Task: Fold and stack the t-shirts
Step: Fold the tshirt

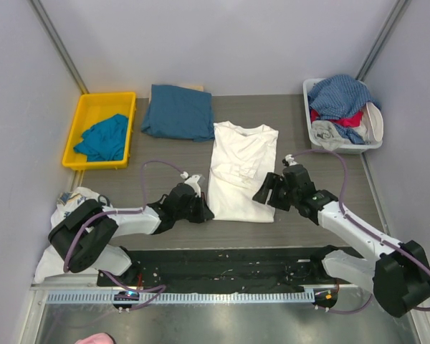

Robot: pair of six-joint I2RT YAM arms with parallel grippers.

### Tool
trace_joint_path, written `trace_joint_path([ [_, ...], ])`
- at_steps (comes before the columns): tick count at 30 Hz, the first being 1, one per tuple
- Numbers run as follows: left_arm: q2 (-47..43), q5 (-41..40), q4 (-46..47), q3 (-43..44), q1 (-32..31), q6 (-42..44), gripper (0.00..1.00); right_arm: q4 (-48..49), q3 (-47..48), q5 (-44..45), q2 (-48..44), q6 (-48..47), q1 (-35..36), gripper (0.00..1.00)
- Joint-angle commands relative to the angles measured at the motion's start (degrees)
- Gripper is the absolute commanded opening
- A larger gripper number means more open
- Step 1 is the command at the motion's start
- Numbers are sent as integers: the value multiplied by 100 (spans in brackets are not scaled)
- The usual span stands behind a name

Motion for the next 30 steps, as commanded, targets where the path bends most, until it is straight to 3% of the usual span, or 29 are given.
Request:
trace_joint_path([
  [1, 67, -230, -666, -199, -27, 85, 0, 1007, 141, -354, 443, -66, 140, 68],
  [9, 67, -265, -684, -216, -27, 85, 0, 1807, 290, -319, 1315, -224, 131, 69],
  [30, -153, -468, -948, -269, -27, 85, 0, 1878, 1248, 287, 2624, -822, 122, 69],
])
